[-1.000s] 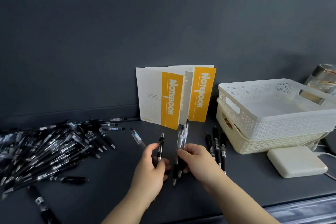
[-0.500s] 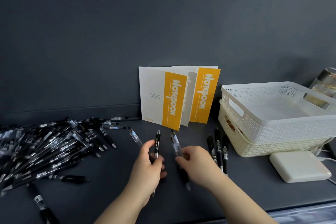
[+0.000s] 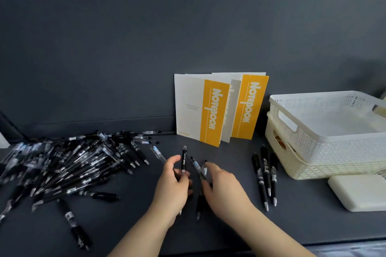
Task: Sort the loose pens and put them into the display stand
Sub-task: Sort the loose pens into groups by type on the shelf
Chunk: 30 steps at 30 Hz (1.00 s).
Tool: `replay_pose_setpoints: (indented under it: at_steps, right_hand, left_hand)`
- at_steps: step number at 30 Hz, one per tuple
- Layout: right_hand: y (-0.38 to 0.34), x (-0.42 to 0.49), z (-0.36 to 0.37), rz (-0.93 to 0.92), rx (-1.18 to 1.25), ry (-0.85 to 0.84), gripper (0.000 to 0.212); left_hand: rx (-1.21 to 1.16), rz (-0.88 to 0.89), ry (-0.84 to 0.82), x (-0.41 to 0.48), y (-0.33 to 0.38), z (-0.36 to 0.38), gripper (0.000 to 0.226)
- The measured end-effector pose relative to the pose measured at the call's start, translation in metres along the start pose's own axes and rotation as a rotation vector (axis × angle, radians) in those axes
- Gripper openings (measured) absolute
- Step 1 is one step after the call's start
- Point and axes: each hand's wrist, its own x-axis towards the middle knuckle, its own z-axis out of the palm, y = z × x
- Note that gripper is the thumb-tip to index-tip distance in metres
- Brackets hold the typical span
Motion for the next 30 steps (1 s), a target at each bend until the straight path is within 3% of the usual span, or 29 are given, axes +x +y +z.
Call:
replay_pose_setpoints:
  at_steps: [7, 13, 21, 25, 30]
  right_hand:
    - [-0.003, -0.001, 0.002, -0.110, 0.114, -0.098, 0.028]
    - [-0.005, 0.006, -0.009, 0.026, 0.300, -0.101, 0.024]
    - [-0.006, 0.007, -0.005, 0.026, 0.115, -0.141, 0.030]
    - [-0.003, 0.006, -0.005, 0.011, 0.081, -0.180, 0.038]
    - [0.013, -0.004, -0.019, 0.063, -0.072, -0.006, 0.038]
  left_hand:
    - [0.105, 0.029, -0.020, 0.002, -0.002, -0.008, 0.045]
    - [0.239, 0.148, -0.092, -0.004, -0.002, -0.003, 0.053]
    - [0.253, 0.085, -0.094, 0.000, -0.003, 0.000, 0.051]
    - [0.416, 0.142, -0.118, -0.003, 0.003, -0.006, 0.048]
    - [0.889, 0.206, -0.192, -0.015, 0.006, -0.012, 0.052]
